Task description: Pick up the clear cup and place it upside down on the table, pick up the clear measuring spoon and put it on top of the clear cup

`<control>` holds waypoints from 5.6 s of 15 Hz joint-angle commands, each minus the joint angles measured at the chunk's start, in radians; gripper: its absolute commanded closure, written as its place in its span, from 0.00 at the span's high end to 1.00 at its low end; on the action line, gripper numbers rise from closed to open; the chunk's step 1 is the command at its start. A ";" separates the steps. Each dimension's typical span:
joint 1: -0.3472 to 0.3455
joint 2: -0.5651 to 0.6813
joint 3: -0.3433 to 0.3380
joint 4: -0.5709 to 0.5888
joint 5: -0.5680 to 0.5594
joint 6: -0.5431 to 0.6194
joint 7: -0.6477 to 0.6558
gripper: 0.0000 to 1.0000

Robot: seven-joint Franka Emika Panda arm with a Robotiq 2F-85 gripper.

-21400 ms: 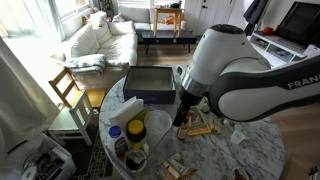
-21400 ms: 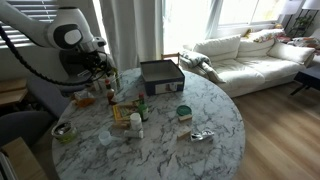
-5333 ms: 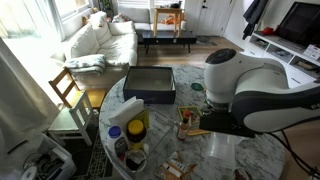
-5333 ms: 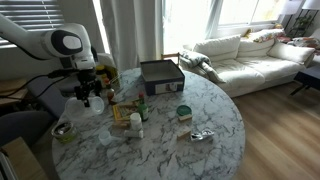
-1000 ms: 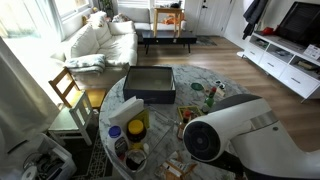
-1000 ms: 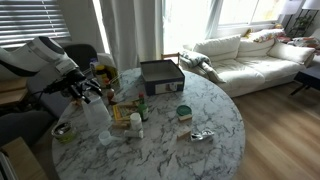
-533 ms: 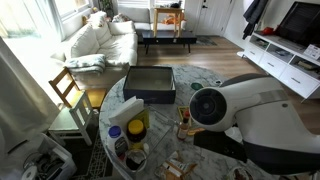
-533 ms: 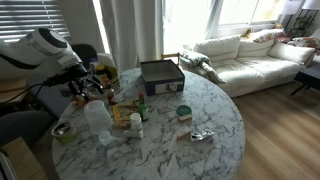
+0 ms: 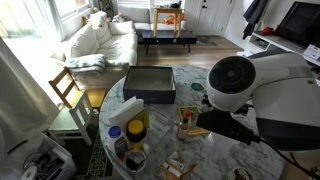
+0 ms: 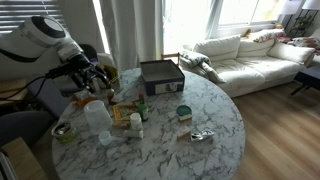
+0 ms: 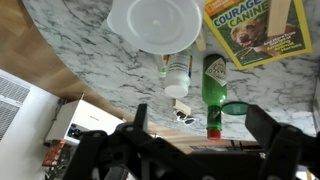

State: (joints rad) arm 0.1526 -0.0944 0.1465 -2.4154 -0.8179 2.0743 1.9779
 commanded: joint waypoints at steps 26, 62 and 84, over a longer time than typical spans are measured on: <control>-0.293 -0.174 -0.258 -0.216 0.826 0.236 -1.409 1.00; -0.329 0.109 -0.337 -0.336 1.240 0.585 -1.897 0.71; -0.329 -0.018 -0.314 -0.308 1.102 0.453 -1.857 0.01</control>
State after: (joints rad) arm -0.1796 -0.0259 -0.1686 -2.7341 0.3811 2.6314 0.0988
